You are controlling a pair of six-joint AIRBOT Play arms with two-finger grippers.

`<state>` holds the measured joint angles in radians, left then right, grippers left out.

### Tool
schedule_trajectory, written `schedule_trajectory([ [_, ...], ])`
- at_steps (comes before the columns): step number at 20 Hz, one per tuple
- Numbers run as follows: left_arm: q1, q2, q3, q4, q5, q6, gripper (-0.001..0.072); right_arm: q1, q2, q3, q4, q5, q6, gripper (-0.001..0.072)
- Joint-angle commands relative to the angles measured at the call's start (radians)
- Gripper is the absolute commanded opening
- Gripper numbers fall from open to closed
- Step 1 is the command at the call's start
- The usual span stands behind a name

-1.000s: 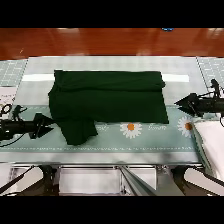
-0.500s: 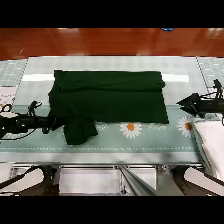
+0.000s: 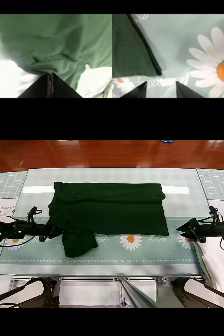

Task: Fold the shirts.

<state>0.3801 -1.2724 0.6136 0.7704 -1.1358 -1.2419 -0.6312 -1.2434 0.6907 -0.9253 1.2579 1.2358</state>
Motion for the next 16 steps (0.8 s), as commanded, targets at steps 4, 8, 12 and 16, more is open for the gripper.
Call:
schedule_trajectory([
  [4, 0.000, 0.003, 0.031, 0.000, -0.028, -0.001, 0.0021, 0.126, -0.071, -0.025, 0.041, -0.048, 0.005, 0.0416],
  [8, 0.000, 0.003, 0.031, 0.000, -0.027, 0.000, 0.0021, 0.231, -0.153, -0.024, 0.134, -0.143, -0.004, 0.0416],
  [12, 0.001, 0.003, 0.035, 0.000, -0.024, 0.000, 0.0021, 0.280, -0.171, 0.023, 0.174, -0.175, -0.024, 0.0093],
  [16, 0.001, 0.003, 0.130, -0.001, -0.028, -0.001, 0.0021, 0.281, -0.164, 0.155, 0.105, -0.050, -0.052, 0.0029],
])
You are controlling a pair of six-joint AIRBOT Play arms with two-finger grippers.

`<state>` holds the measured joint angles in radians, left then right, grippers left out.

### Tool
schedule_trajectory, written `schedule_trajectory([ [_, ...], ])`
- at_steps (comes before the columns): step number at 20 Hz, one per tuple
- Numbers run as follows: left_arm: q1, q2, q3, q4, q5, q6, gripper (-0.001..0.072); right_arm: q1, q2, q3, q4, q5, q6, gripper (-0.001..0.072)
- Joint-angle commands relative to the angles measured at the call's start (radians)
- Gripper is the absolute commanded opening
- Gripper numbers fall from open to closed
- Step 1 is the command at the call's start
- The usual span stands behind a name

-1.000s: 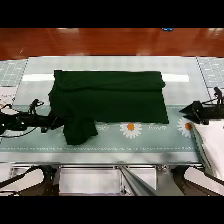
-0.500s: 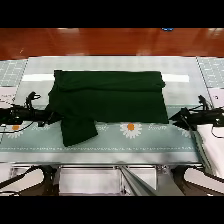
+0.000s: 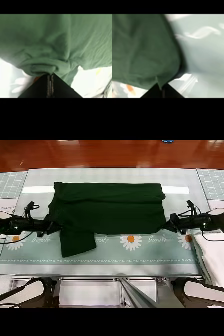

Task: Fold the shirts.

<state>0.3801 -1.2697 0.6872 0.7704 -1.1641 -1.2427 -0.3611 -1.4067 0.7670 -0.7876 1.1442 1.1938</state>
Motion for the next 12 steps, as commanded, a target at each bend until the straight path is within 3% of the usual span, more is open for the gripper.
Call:
schedule_trajectory([
  [1, 0.001, -0.002, 0.094, -0.001, 0.001, -0.004, 0.0021, 0.011, 0.000, 0.120, -0.041, 0.072, 0.001, 0.0029],
  [5, -0.002, -0.056, 0.274, -0.016, 0.047, -0.069, 0.0021, 0.048, -0.010, 0.284, -0.034, -0.015, 0.047, 0.0029],
  [12, -0.100, -0.378, 0.687, -0.037, 0.056, -0.160, 0.0021, 0.133, -0.246, 0.597, -0.016, -0.116, 0.097, 0.0029],
])
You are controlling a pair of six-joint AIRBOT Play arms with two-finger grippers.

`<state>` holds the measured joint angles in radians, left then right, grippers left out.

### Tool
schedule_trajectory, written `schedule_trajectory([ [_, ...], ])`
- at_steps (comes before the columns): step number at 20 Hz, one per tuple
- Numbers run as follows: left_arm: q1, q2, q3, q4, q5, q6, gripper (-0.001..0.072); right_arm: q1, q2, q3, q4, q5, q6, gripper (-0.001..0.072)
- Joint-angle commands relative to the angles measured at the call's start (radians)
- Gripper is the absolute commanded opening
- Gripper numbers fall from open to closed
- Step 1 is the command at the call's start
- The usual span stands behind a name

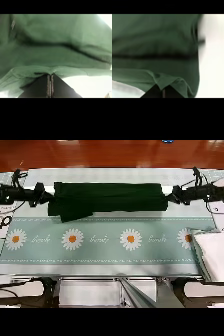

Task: Fold the shirts.

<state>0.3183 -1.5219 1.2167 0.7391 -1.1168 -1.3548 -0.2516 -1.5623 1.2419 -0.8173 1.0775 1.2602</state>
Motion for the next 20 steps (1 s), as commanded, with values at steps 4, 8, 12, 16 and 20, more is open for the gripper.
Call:
schedule_trajectory([
  [4, -0.070, -0.312, 0.357, -0.006, 0.006, -0.117, 0.0021, 0.026, -0.224, 0.257, 0.063, -0.048, 0.042, 0.0030],
  [8, -0.076, -0.419, 0.475, -0.006, 0.008, -0.125, 0.0021, 0.036, -0.312, 0.346, 0.086, -0.051, 0.042, 0.0029],
  [12, -0.082, -0.468, 0.525, -0.007, 0.014, -0.075, 0.0021, 0.045, -0.364, 0.367, 0.086, -0.071, 0.045, 0.0030],
  [16, -0.093, -0.471, 0.526, -0.005, 0.011, -0.068, 0.0507, 0.043, -0.365, 0.369, 0.092, -0.084, 0.042, 0.0416],
  [20, -0.070, -0.411, 0.521, 0.303, -0.111, -0.183, 0.0507, -0.031, -0.307, 0.373, 0.069, 0.045, 0.048, 0.0416],
])
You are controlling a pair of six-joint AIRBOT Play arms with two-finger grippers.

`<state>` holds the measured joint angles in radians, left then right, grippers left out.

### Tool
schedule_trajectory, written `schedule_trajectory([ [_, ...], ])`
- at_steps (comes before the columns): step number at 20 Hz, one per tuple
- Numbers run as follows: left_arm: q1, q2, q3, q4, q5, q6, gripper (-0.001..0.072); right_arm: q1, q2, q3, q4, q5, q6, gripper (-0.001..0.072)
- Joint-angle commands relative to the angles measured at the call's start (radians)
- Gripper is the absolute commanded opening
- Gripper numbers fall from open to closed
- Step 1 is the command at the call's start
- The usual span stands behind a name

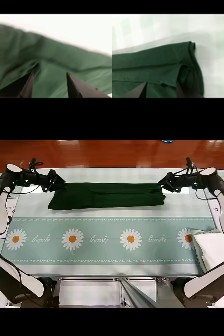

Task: Fold the shirts.

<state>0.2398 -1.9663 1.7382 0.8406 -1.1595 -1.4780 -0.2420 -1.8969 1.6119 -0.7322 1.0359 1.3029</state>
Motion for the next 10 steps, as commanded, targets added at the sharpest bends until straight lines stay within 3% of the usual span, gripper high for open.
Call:
schedule_trajectory([
  [1, 0.009, 0.073, -0.017, 0.267, -0.074, -0.057, 0.0507, -0.068, 0.043, 0.003, -0.035, 0.129, 0.006, 0.0416],
  [4, 0.011, 0.238, -0.128, 0.289, -0.015, 0.026, 0.0507, -0.143, 0.108, -0.042, -0.090, 0.174, 0.030, 0.0417],
  [7, 0.009, 0.460, -0.355, 0.245, 0.147, 0.049, 0.0507, -0.168, 0.180, -0.201, -0.083, 0.055, 0.030, 0.0418],
  [10, -0.018, 0.664, -0.589, 0.153, 0.222, 0.117, 0.0507, -0.158, 0.152, -0.250, -0.036, 0.028, 0.016, 0.0419],
])
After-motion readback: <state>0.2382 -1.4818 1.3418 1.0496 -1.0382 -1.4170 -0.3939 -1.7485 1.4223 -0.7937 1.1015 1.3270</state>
